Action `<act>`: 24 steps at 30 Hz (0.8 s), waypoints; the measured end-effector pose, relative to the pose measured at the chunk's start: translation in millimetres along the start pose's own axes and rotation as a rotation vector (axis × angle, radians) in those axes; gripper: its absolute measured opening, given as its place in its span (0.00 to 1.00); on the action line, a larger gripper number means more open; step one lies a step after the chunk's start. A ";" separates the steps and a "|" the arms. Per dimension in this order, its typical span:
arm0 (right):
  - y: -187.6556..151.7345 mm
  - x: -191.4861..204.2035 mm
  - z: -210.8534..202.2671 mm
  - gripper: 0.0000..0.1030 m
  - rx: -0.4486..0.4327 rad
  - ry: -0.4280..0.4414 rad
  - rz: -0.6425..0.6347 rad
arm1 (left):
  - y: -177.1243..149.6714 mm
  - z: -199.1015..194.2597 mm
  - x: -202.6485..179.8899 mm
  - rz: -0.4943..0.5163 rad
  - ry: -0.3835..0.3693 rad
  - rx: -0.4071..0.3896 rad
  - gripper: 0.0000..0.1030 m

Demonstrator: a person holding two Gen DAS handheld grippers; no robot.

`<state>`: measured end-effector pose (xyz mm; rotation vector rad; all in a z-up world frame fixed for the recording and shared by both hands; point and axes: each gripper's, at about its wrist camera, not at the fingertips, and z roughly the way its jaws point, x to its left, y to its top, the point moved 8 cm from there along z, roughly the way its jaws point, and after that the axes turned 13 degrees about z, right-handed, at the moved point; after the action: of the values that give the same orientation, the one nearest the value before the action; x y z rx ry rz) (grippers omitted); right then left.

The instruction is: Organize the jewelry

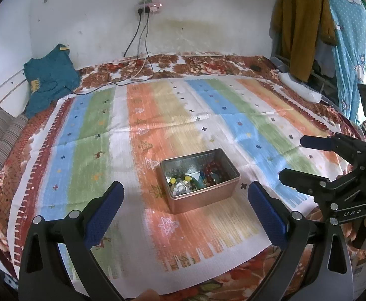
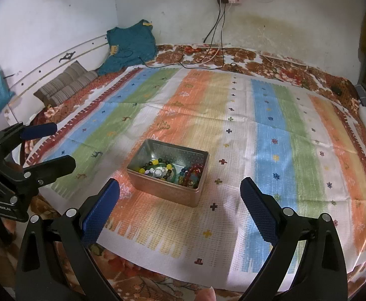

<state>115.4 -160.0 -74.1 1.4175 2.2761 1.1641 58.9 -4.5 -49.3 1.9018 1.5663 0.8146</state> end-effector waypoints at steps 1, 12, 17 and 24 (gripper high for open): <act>-0.2 -0.1 0.0 0.95 -0.001 0.000 0.000 | 0.5 -0.6 -0.1 0.001 0.001 -0.003 0.94; 0.9 0.3 -1.9 0.95 -0.008 0.003 0.003 | 0.5 -4.0 -4.1 -0.003 -0.034 -0.011 0.94; -0.4 0.7 -2.7 0.95 -0.004 0.001 0.001 | 0.7 -6.1 -4.4 0.005 -0.019 -0.023 0.94; 0.3 2.4 -5.9 0.95 -0.015 0.019 0.000 | 1.1 -6.0 -6.2 0.011 -0.024 -0.026 0.94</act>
<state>111.2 -160.9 -69.4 1.4069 2.2748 1.1978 54.3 -10.6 -45.1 1.8964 1.5250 0.8106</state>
